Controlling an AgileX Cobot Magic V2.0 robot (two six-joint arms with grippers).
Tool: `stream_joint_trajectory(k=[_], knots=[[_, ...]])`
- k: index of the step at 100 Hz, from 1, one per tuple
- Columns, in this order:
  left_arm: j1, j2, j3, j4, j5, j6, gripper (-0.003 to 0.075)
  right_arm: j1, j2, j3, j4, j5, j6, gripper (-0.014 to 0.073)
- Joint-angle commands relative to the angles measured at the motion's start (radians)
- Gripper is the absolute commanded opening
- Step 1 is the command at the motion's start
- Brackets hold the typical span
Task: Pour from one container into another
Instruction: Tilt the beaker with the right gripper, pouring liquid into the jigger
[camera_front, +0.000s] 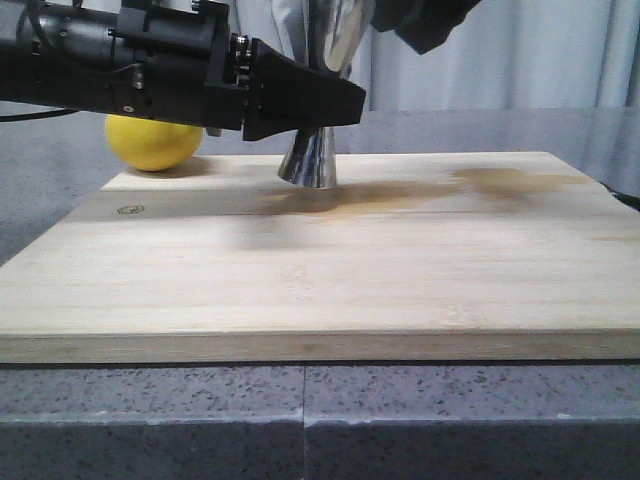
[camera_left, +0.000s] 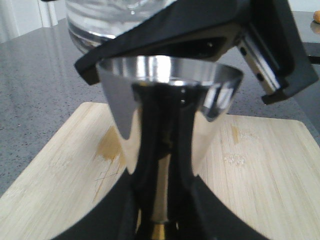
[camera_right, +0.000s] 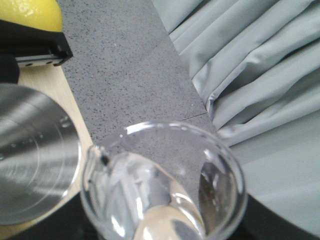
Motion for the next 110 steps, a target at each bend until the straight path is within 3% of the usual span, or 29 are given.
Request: stream_joint_trajectory(k=[1, 110], knots=[[-0.009, -0.049, -0.027, -0.082, 0.106, 0.0, 0.0062, 0.002, -0.031, -0.038, -0.037, -0.055, -0.004, 0.0247], [-0.009, -0.049, -0.027, -0.082, 0.106, 0.0, 0.0062, 0.002, -0.031, -0.038, -0.241, -0.122, -0.004, 0.0247]])
